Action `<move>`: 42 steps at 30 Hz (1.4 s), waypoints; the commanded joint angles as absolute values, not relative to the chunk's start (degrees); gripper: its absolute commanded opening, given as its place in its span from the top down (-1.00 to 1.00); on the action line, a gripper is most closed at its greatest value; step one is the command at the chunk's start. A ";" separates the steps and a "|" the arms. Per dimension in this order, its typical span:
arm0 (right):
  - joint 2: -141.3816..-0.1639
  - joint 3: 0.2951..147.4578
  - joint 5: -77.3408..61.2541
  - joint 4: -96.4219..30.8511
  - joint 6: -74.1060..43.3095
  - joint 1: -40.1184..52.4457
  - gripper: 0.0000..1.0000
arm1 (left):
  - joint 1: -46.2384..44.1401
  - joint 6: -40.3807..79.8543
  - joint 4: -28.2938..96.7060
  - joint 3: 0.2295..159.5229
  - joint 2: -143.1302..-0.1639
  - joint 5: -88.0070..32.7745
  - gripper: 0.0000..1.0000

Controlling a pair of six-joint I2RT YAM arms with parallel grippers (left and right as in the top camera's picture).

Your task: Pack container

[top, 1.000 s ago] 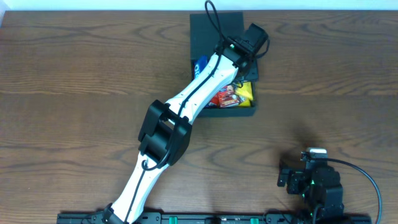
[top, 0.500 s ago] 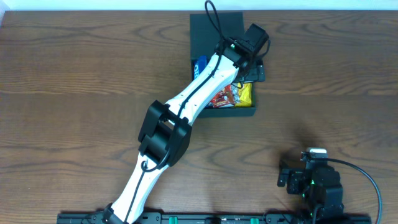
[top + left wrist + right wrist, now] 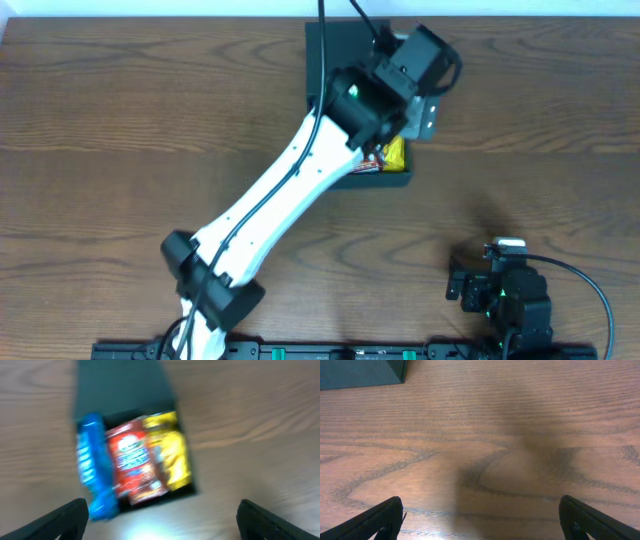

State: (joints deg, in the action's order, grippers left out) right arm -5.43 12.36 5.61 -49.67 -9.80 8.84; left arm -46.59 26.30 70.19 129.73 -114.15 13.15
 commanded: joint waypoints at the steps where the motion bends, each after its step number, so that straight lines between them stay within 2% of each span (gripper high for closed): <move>1: -4.99 11.84 5.56 -50.11 -9.34 7.90 -0.98 | -47.72 24.43 75.16 129.73 -111.74 25.30 -0.91; 4: -4.99 11.84 5.56 -50.13 -9.34 7.90 -0.99 | -48.16 24.34 79.02 127.52 -108.33 26.55 -0.91; 7: -4.99 11.84 5.56 -50.11 -9.34 7.90 -0.98 | -48.14 21.98 77.80 120.53 -102.52 27.99 -0.91; 9: -4.99 11.84 5.56 -50.13 -9.34 7.90 -0.97 | -48.14 14.90 70.65 109.27 -94.70 28.05 -0.91; 12: -4.99 11.84 5.56 -50.13 -9.34 7.90 -0.99 | -48.12 11.22 61.71 96.88 -86.17 28.10 -0.91; 23: -4.99 11.84 5.56 -50.11 -9.34 7.90 -0.98 | -46.46 13.91 57.80 67.92 -64.93 27.40 -0.91; 30: -4.99 11.84 5.56 -50.11 -9.34 7.90 -0.99 | -42.26 15.64 57.93 63.33 -61.25 23.66 -0.91; 42: -4.99 11.84 5.56 -50.11 -9.34 7.90 -0.99 | -42.28 15.66 55.66 63.33 -61.25 21.96 -0.91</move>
